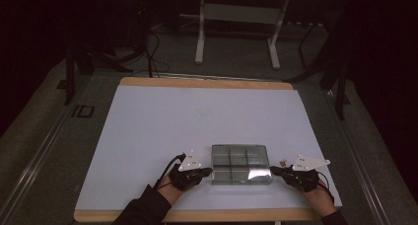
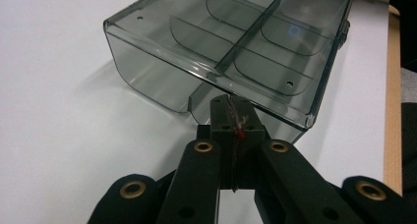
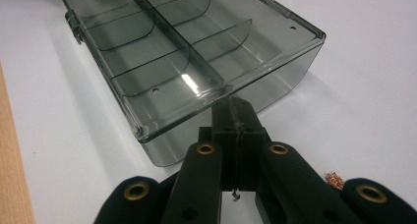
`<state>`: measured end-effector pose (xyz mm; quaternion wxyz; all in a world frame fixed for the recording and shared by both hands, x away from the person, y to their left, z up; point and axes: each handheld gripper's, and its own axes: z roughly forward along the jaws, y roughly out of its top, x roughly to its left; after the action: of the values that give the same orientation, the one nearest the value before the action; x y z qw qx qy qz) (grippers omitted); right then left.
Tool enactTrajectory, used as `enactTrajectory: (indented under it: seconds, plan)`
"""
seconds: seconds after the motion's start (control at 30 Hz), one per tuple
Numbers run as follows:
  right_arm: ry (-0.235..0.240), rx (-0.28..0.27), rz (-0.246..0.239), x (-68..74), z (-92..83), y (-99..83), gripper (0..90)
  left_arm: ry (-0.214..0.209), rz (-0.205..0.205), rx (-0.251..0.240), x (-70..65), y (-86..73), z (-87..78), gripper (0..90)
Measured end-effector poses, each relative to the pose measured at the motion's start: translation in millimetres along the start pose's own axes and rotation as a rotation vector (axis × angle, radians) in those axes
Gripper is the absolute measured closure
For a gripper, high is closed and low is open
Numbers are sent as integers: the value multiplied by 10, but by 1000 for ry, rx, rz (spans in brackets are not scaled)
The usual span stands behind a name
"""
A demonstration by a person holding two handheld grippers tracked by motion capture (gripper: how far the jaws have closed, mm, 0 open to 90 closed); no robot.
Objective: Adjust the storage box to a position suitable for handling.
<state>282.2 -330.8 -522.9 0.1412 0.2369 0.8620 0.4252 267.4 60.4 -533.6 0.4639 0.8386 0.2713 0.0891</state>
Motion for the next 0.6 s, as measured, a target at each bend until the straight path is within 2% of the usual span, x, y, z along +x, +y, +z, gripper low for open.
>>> enactTrajectory:
  seconds: [0.6]
  plan:
    - [18, 6, 4, -1, -12, -1, 900, 7, 6, 10, -19, 13, -4, 900]
